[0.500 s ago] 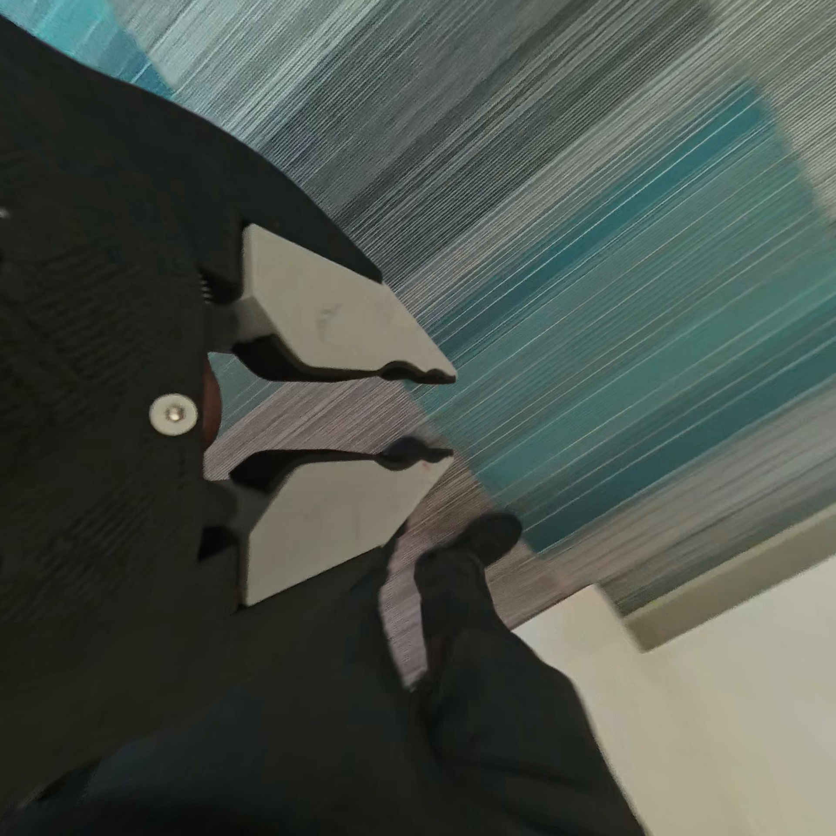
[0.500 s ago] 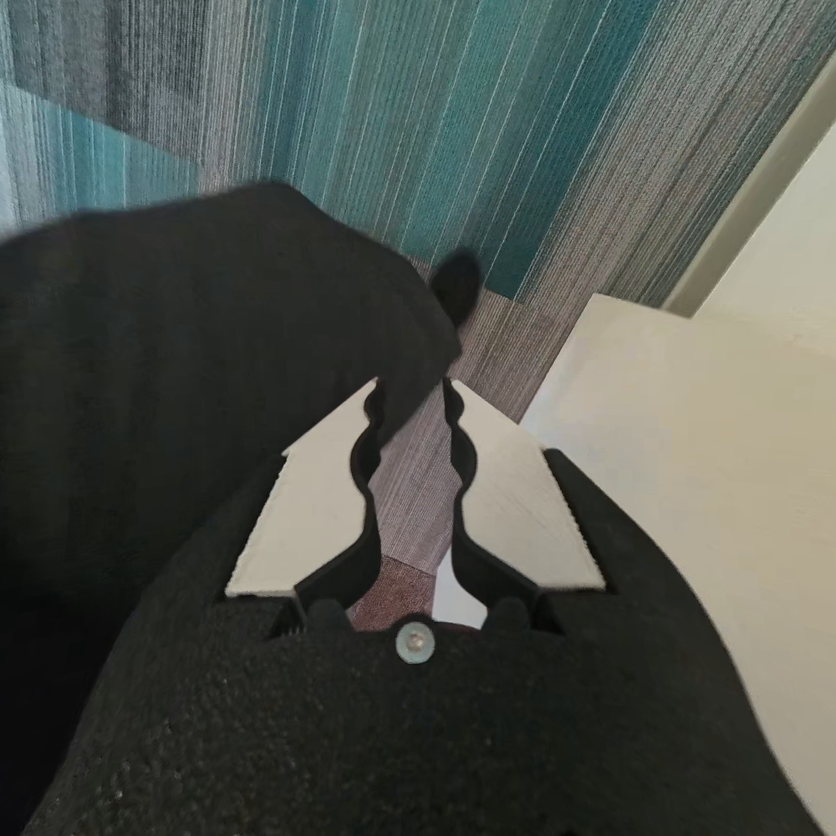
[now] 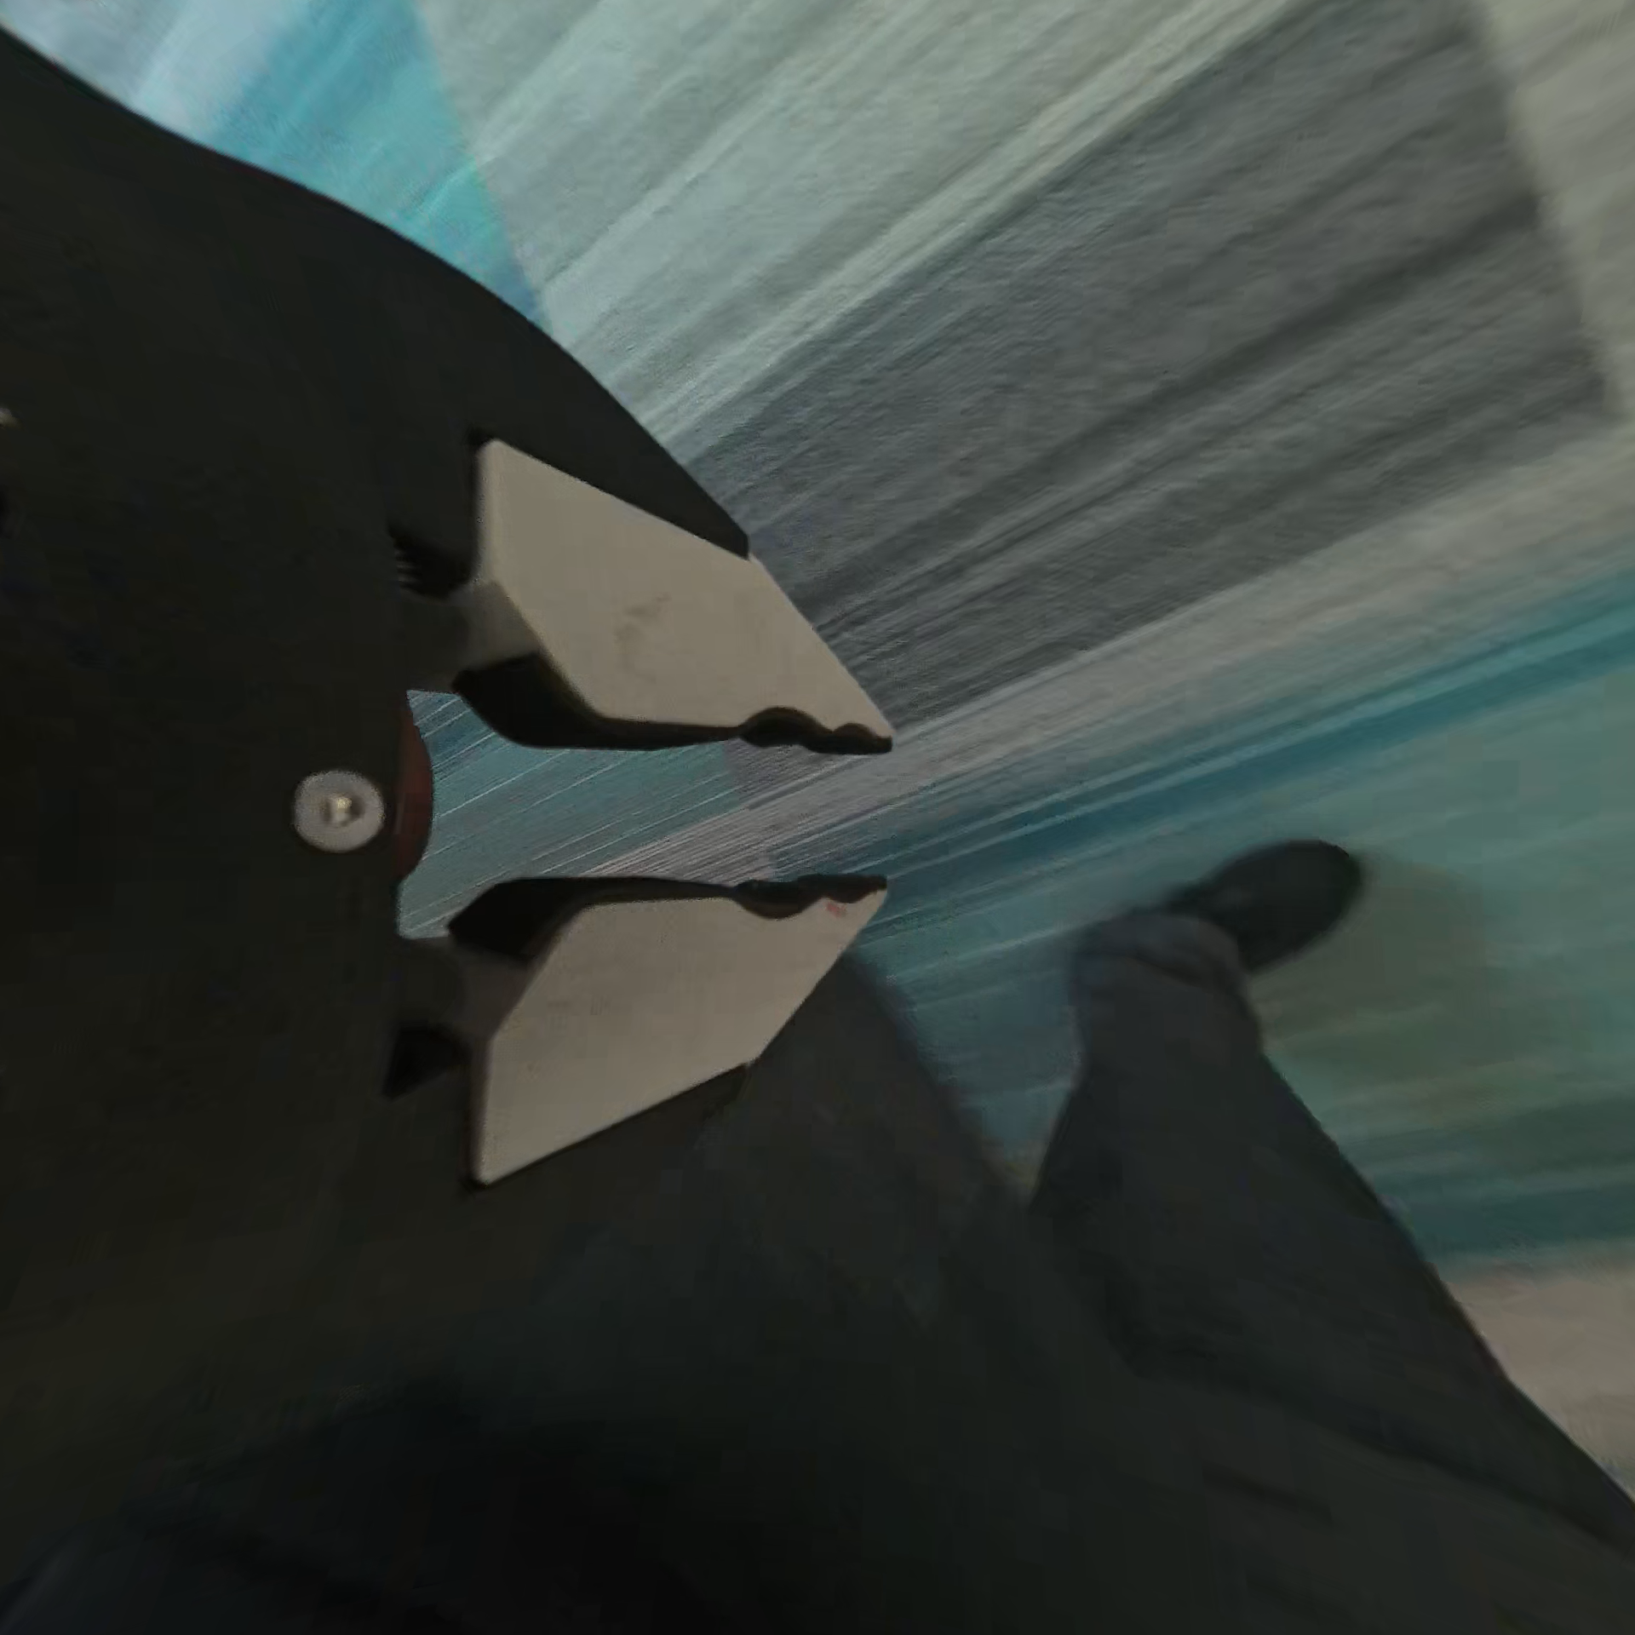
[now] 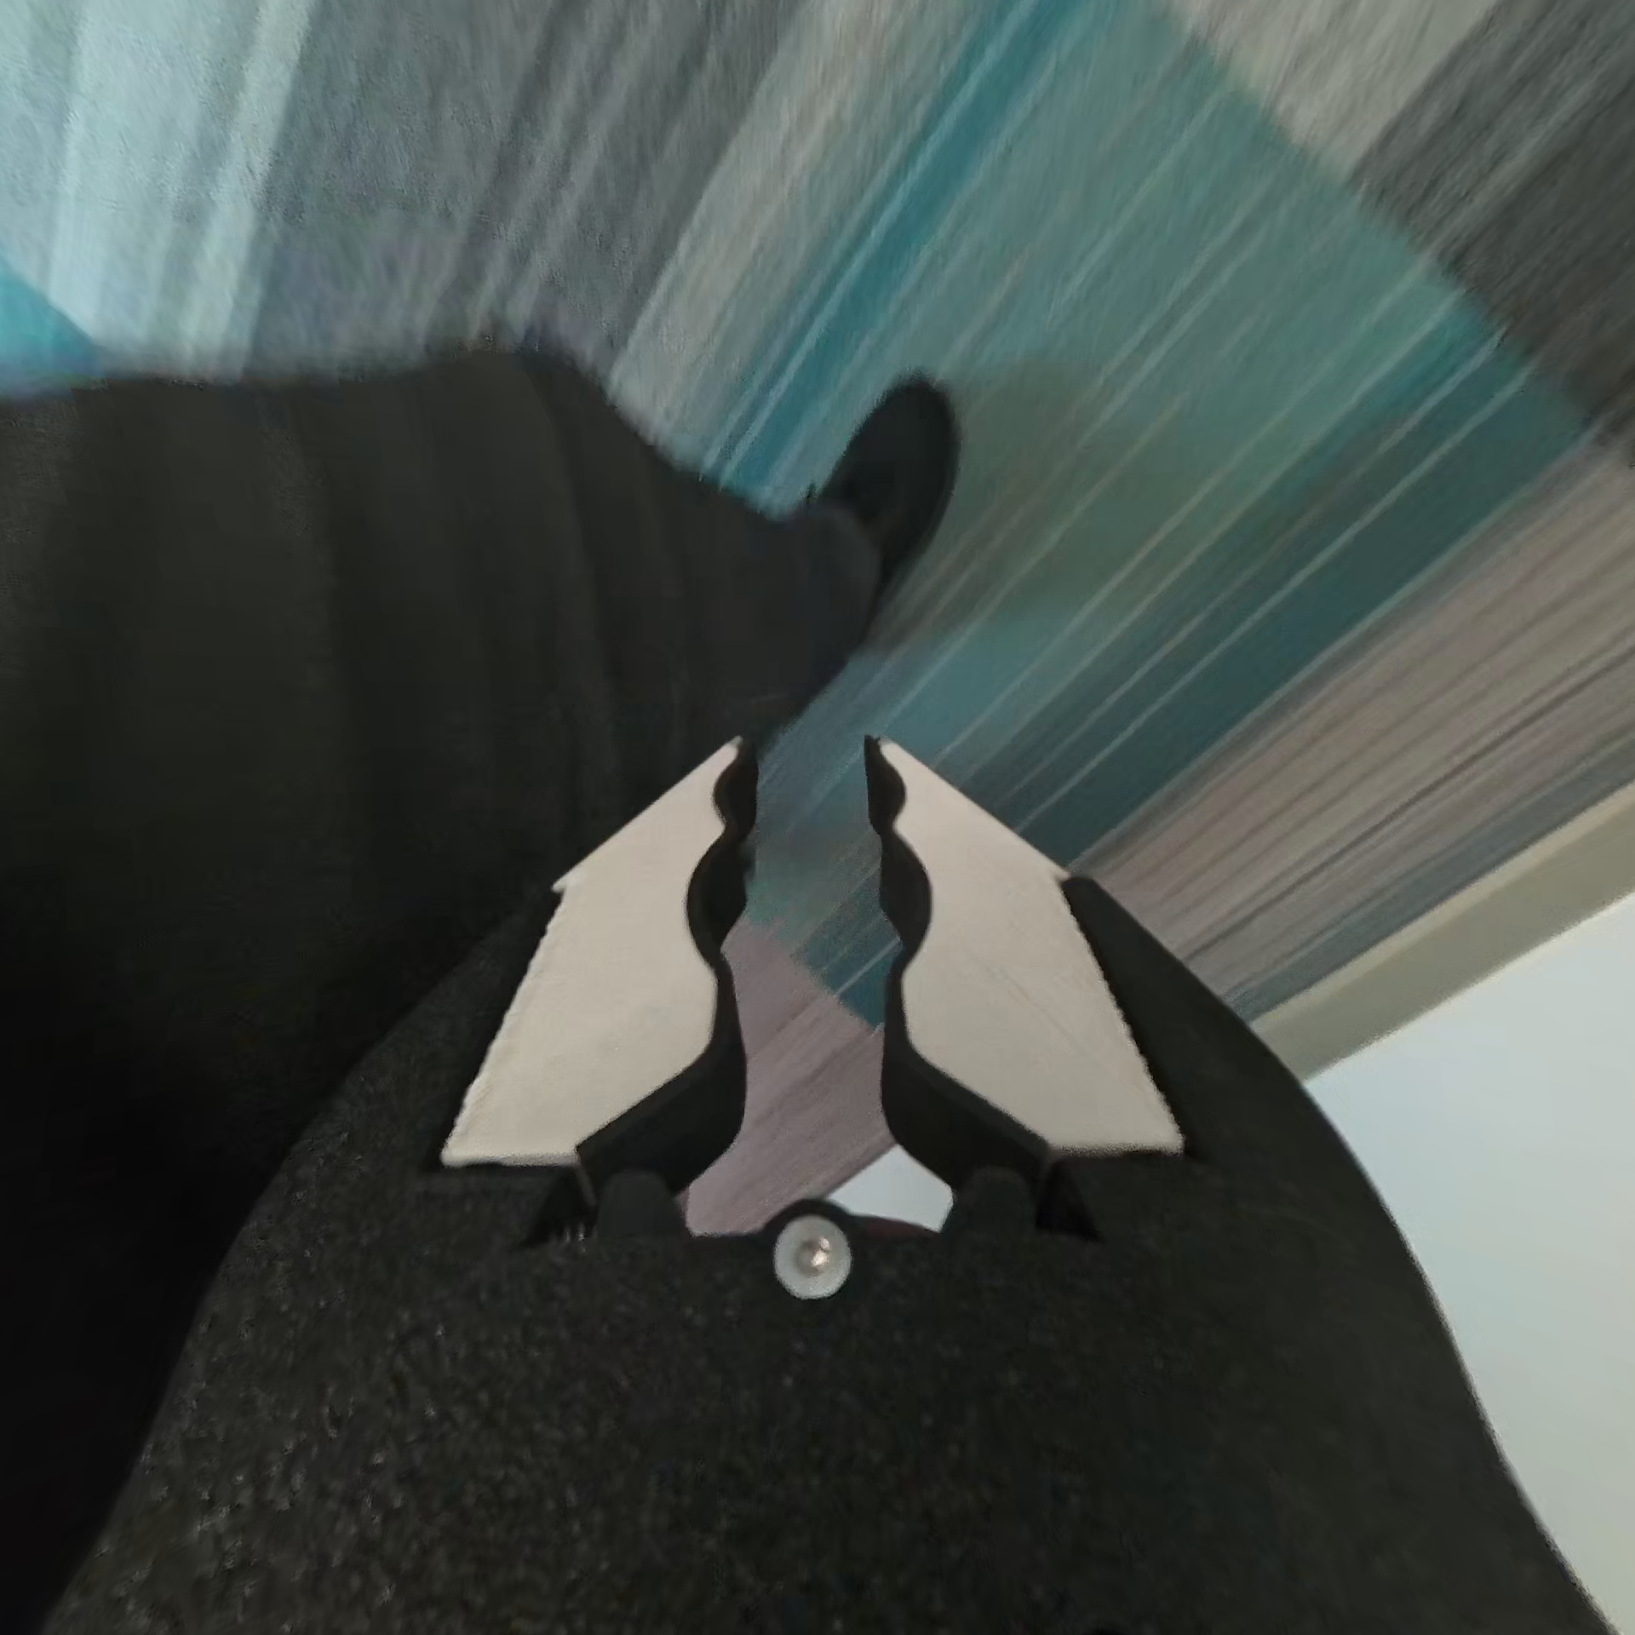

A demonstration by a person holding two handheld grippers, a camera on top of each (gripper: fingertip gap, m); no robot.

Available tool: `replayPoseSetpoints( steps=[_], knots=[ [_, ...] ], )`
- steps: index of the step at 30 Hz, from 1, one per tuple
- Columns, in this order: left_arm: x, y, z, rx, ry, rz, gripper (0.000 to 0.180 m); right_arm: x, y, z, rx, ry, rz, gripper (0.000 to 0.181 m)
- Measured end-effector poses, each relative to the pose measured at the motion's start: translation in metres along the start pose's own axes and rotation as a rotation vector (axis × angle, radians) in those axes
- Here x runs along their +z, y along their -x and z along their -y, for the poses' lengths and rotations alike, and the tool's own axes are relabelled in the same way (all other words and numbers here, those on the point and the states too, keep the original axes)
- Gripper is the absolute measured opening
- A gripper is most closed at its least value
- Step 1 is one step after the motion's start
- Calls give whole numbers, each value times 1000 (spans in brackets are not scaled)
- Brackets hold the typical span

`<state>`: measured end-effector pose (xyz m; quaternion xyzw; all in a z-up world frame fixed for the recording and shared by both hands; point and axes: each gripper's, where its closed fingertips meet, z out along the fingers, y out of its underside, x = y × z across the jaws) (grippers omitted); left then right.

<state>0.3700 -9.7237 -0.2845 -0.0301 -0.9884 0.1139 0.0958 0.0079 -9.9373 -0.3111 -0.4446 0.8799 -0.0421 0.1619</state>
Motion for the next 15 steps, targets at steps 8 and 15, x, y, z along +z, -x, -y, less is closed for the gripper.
replayPoseSetpoints(
  steps=[8, 15],
  knots=[
    [3, 120, 35, -446, 51, 161, 67, -19, -78, 349, -298, -169, -33, 29],
    [62, 272, 218, -501, -102, 177, 107, 24, -96, 572, -237, -263, -73, 64]
  ],
)
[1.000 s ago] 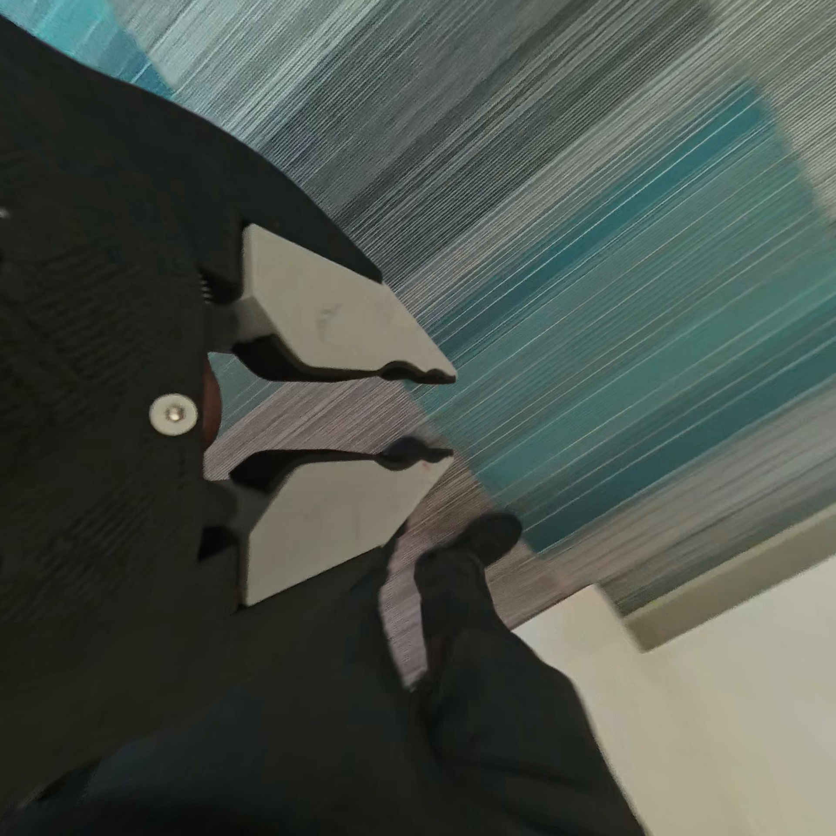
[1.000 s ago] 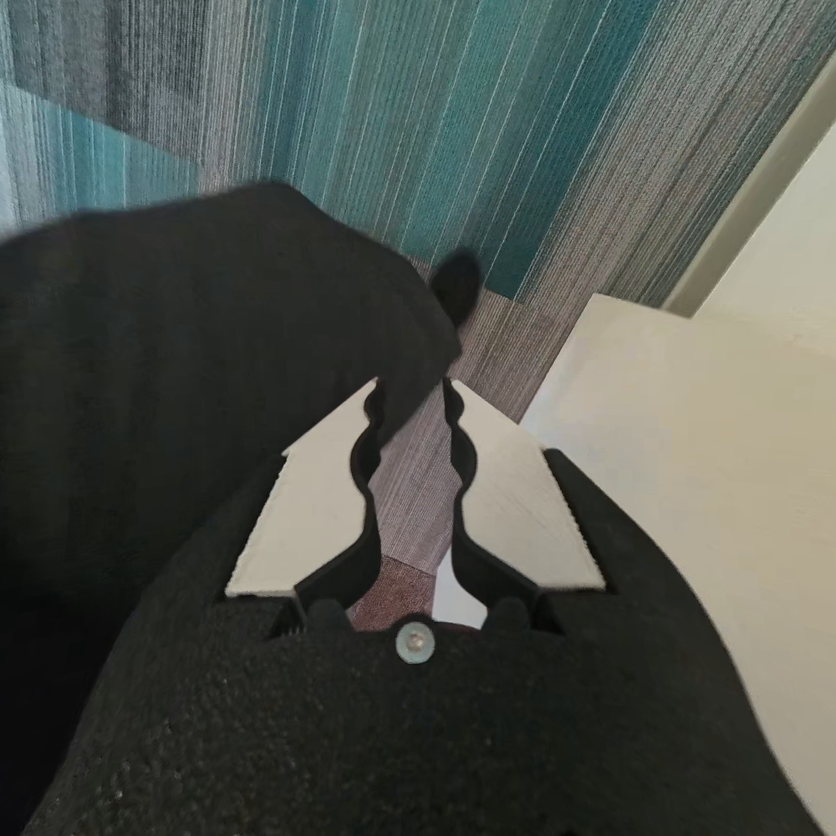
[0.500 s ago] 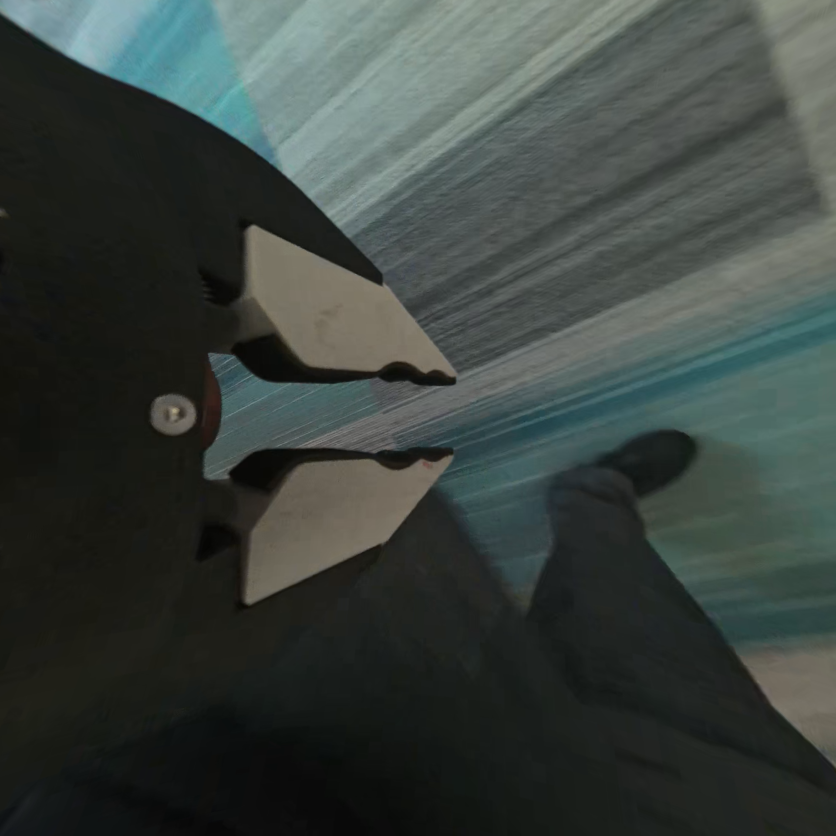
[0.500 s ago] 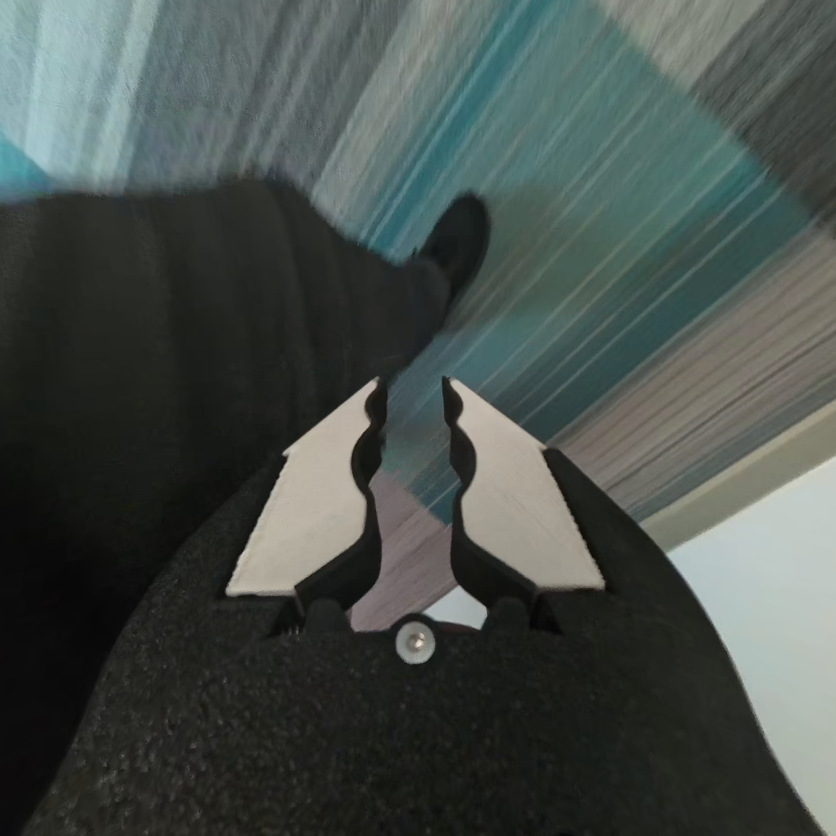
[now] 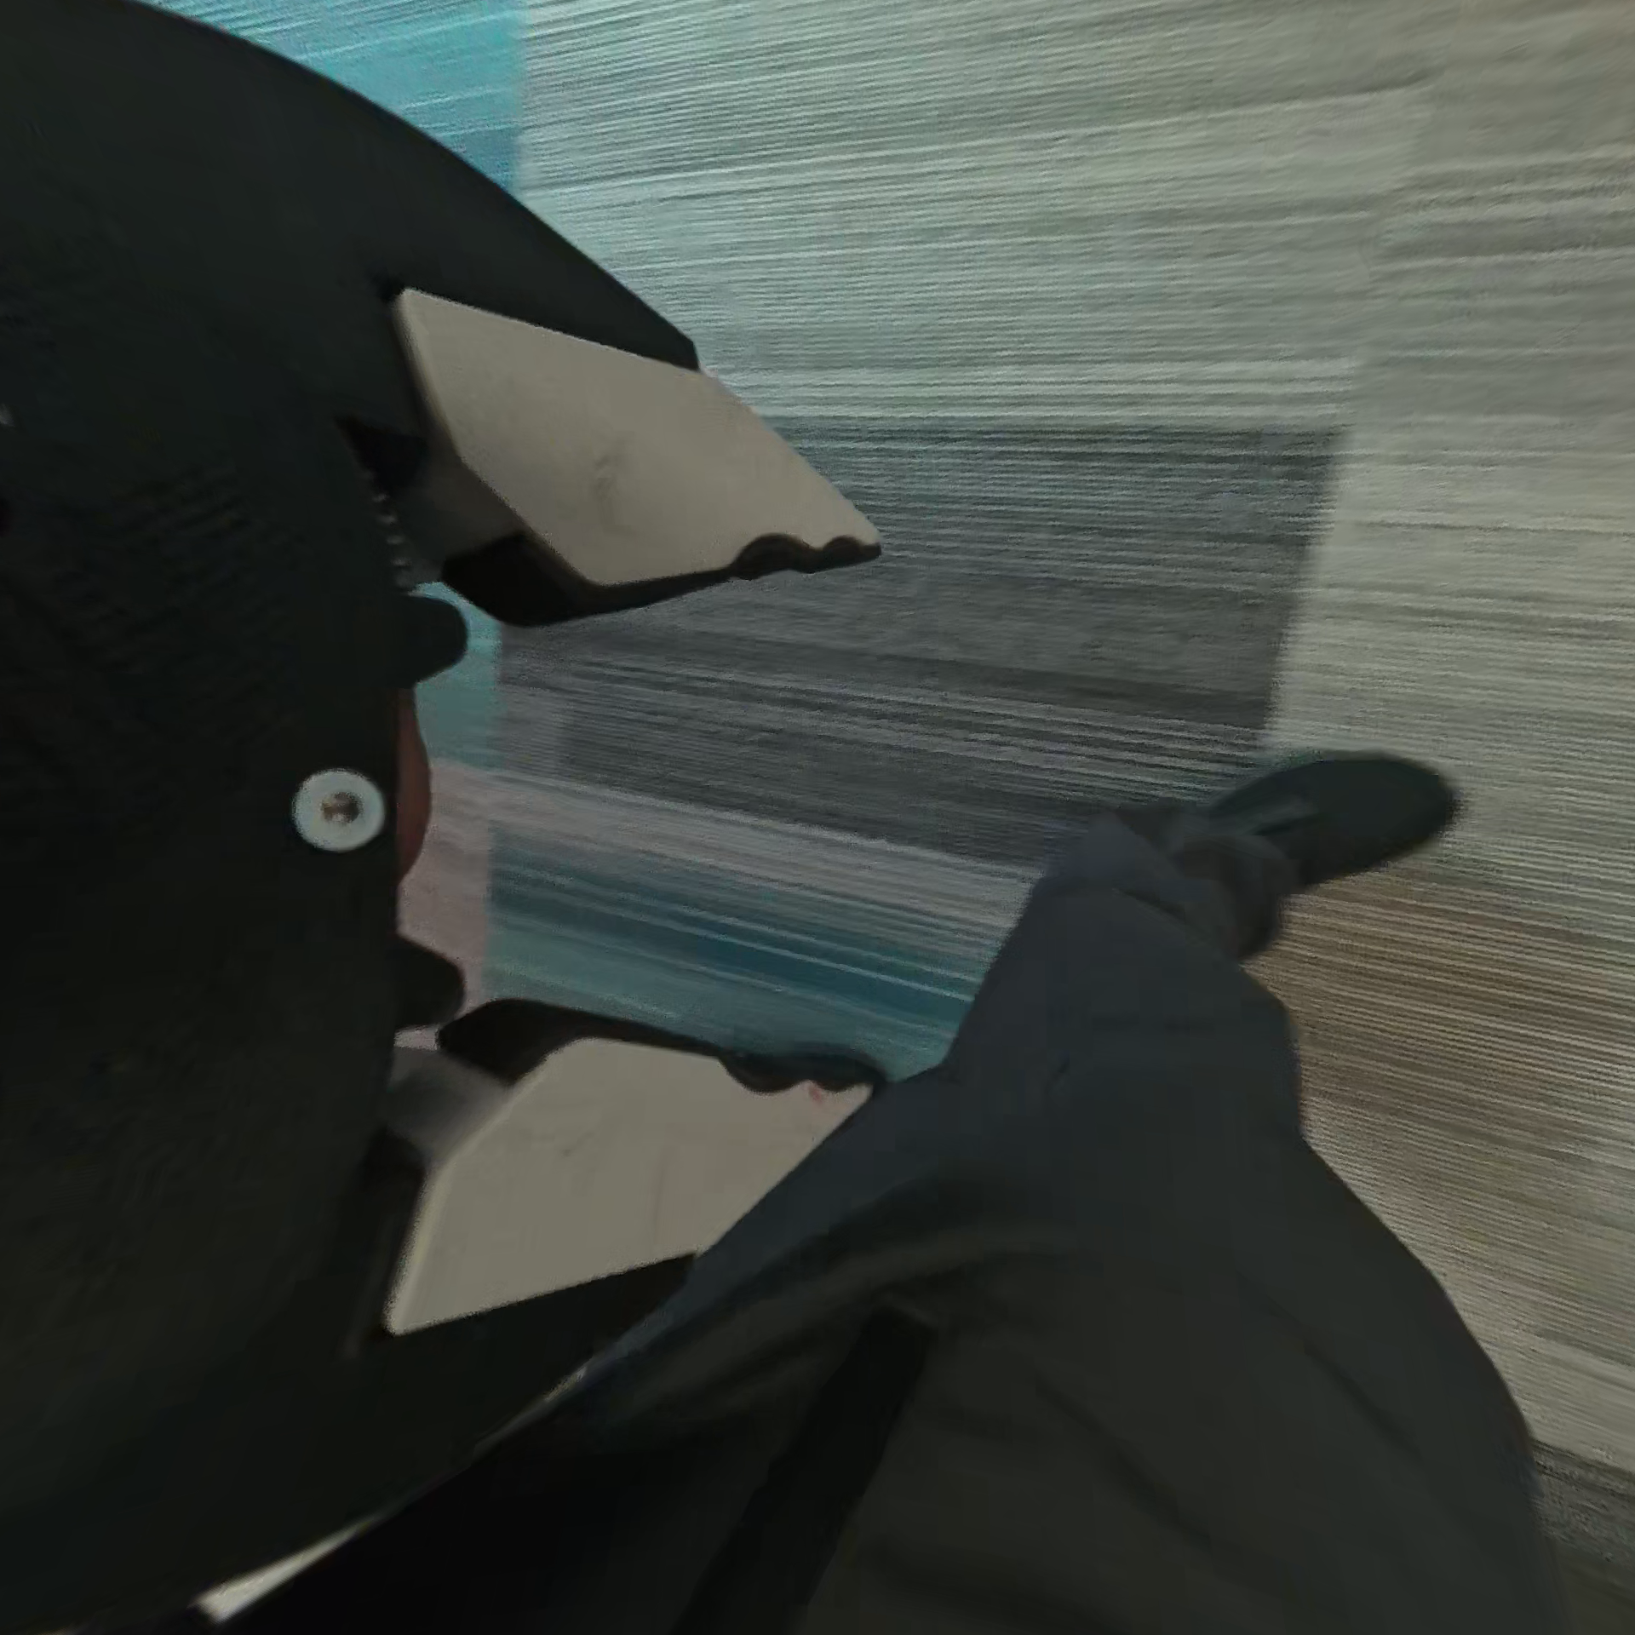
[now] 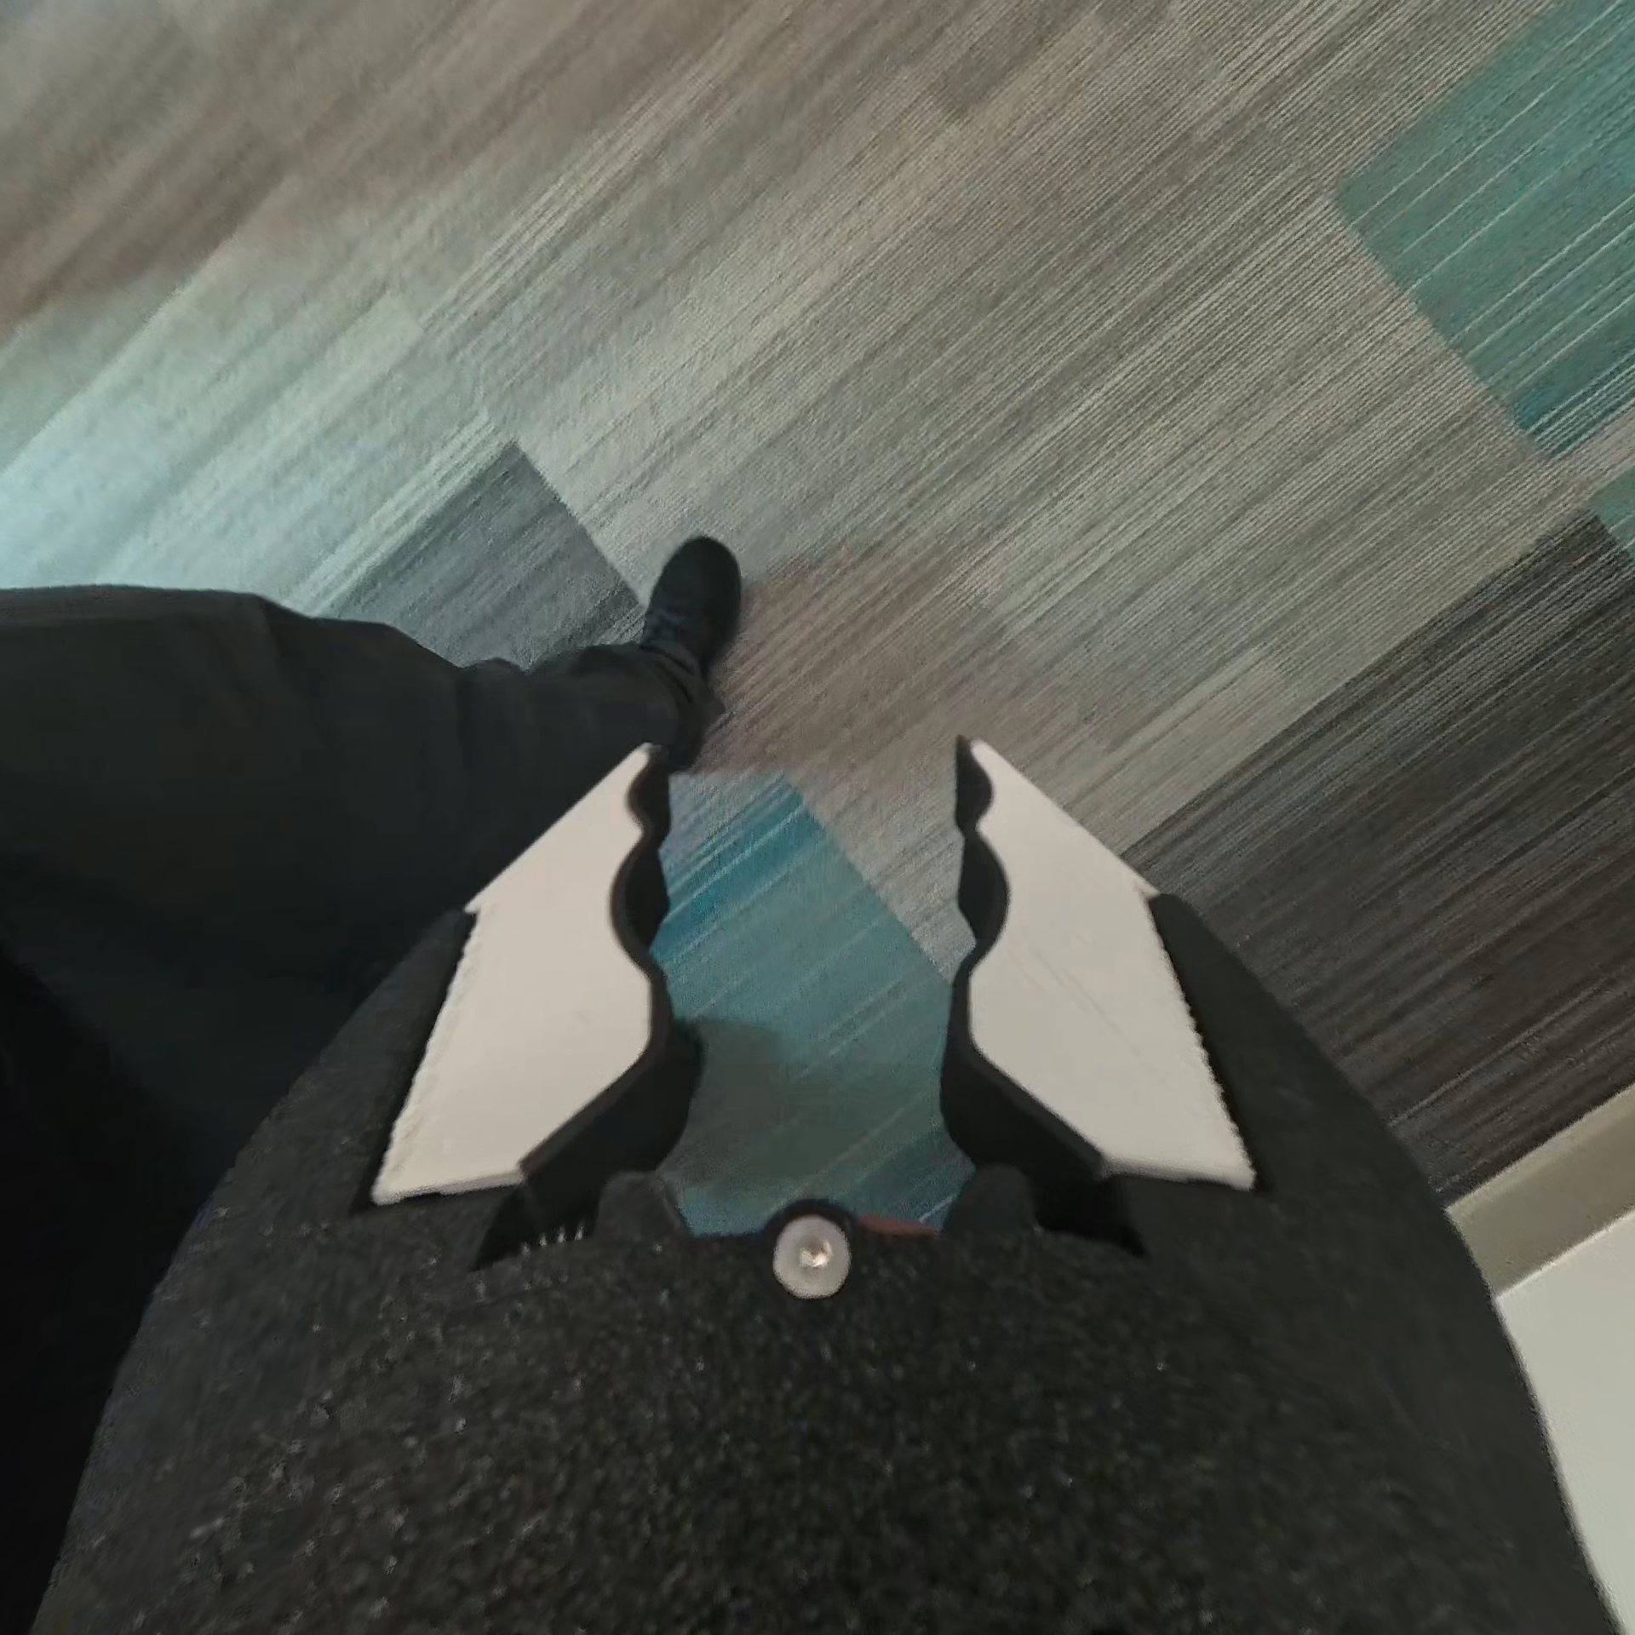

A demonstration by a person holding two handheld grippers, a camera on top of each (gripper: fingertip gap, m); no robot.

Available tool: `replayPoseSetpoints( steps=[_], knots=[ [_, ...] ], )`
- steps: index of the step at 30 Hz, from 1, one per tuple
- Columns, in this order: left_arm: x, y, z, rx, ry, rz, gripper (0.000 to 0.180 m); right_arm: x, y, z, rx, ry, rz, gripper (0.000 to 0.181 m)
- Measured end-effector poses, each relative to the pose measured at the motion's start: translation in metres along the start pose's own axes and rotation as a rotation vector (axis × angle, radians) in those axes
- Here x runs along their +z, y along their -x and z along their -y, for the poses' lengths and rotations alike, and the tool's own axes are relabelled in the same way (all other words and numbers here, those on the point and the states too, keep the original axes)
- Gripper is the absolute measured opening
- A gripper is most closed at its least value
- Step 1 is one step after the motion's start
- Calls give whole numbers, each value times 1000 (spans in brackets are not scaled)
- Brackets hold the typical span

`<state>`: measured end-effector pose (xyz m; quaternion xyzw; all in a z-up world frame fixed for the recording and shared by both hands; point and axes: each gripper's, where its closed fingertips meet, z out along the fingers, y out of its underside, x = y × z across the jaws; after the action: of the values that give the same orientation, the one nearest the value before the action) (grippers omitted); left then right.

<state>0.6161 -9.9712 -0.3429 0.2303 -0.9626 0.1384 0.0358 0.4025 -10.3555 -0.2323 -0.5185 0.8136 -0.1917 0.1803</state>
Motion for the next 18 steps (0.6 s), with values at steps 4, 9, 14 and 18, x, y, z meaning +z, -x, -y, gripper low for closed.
replayPoseSetpoints(
  steps=[4, 9, 14, 18],
  knots=[
    [38, 37, 174, 150, -28, -36, 98, 38, -24, 81, -33, 60, -18, 68],
    [29, 58, 442, 385, -213, -70, 94, 66, -87, 194, 9, 6, -69, 67],
    [39, 50, 662, 482, -362, -90, 94, 141, -160, 272, 169, -41, -46, 51],
    [82, 53, 764, 447, -320, -92, 94, 211, -219, 324, 224, -12, 9, 44]
  ],
)
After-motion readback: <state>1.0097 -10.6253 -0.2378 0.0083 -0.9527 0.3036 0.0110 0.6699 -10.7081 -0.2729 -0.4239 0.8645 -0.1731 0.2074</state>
